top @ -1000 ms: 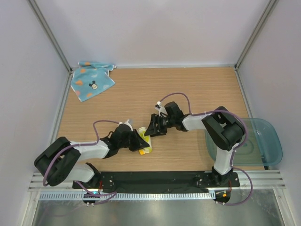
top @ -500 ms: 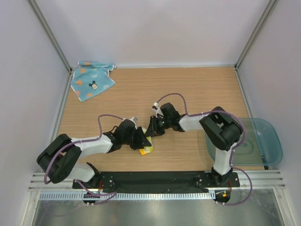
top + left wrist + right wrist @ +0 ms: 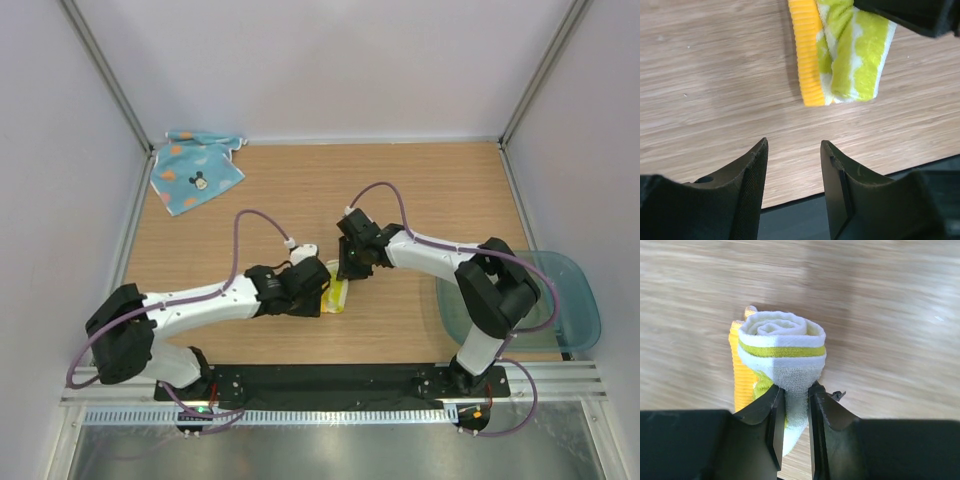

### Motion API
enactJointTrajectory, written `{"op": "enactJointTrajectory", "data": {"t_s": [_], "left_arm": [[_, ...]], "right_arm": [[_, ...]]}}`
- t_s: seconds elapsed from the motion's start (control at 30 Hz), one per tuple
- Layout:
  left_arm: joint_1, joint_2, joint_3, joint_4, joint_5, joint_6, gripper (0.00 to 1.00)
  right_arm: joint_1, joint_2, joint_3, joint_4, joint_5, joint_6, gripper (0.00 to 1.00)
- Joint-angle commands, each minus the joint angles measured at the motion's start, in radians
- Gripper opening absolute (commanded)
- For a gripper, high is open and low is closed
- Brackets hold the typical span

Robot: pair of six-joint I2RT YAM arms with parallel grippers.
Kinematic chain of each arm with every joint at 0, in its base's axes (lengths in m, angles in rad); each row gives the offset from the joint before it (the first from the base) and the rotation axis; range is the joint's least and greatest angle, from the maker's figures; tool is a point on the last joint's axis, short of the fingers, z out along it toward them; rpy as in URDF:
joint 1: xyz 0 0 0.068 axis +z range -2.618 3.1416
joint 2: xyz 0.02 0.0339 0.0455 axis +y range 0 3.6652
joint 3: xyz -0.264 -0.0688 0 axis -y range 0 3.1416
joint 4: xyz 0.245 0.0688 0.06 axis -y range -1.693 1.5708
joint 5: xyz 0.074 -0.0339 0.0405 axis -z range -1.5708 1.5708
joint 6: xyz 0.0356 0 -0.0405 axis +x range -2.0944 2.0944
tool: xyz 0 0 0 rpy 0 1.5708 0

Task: Roll the towels
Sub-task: Roll the towel

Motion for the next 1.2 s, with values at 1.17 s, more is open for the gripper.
{"op": "enactJointTrajectory", "data": {"t_s": [1.17], "left_arm": [[-0.334, 0.461, 0.275, 0.125, -0.608, 0.297, 0.55]], "right_arm": [[0.027, 0.003, 0.082, -0.227, 0.012, 0.103, 0.1]]}}
